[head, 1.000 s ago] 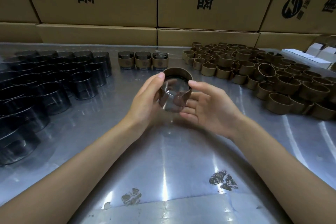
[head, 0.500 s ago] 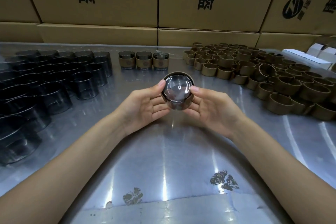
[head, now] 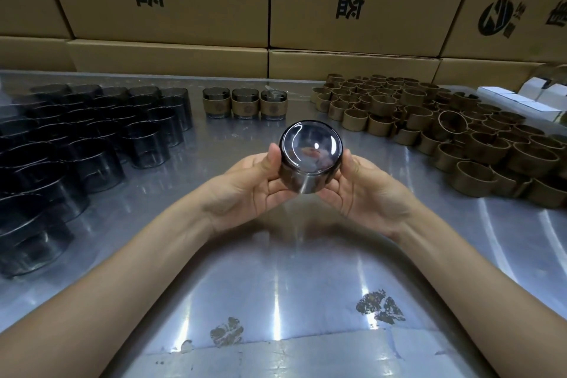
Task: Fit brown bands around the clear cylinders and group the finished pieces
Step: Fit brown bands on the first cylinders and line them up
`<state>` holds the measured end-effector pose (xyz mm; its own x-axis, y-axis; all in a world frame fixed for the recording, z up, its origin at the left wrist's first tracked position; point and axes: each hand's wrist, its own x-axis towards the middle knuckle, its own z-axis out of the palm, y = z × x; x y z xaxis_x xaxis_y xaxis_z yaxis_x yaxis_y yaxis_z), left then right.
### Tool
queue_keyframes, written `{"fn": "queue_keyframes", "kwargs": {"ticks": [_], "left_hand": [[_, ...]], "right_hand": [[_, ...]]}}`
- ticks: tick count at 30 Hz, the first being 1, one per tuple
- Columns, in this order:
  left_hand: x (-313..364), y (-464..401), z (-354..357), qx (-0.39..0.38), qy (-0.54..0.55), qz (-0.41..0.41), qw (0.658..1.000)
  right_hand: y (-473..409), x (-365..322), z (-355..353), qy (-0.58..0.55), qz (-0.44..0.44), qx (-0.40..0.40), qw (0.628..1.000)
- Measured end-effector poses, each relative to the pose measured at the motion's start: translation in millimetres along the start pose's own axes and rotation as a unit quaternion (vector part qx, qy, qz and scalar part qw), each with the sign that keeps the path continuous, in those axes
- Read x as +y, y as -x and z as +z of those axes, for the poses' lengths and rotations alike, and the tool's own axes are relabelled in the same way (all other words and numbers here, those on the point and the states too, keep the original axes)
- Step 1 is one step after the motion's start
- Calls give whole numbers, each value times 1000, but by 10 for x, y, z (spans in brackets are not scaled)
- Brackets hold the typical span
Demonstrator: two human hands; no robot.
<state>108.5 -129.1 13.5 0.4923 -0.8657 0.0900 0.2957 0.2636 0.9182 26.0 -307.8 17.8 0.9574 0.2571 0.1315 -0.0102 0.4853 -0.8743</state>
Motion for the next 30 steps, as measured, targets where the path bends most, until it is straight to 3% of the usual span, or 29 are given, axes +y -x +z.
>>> {"fn": "queue_keyframes", "kwargs": {"ticks": [5,11,18,23,26,30], "left_hand": [[-8,-6,-1,-4,4,10,1000],[22,-4,-23,28,-6,-13,999],[-7,-80,83,162,-150,17,975],[-66,-123,71,204,-291,122,927],[-123,-118,39,198,-408,169,875],[-124,-119,-9,195,-531,201,800]], "right_hand": [[0,-4,-3,-2,-1,-3,1000],[-60,-6,-23,2,17,78,997],[-95,58,12,103,-22,134,985],[-132,95,8,190,-69,142,969],[-110,94,10,330,-122,147,924],[-102,90,-10,542,-179,179,801]]}}
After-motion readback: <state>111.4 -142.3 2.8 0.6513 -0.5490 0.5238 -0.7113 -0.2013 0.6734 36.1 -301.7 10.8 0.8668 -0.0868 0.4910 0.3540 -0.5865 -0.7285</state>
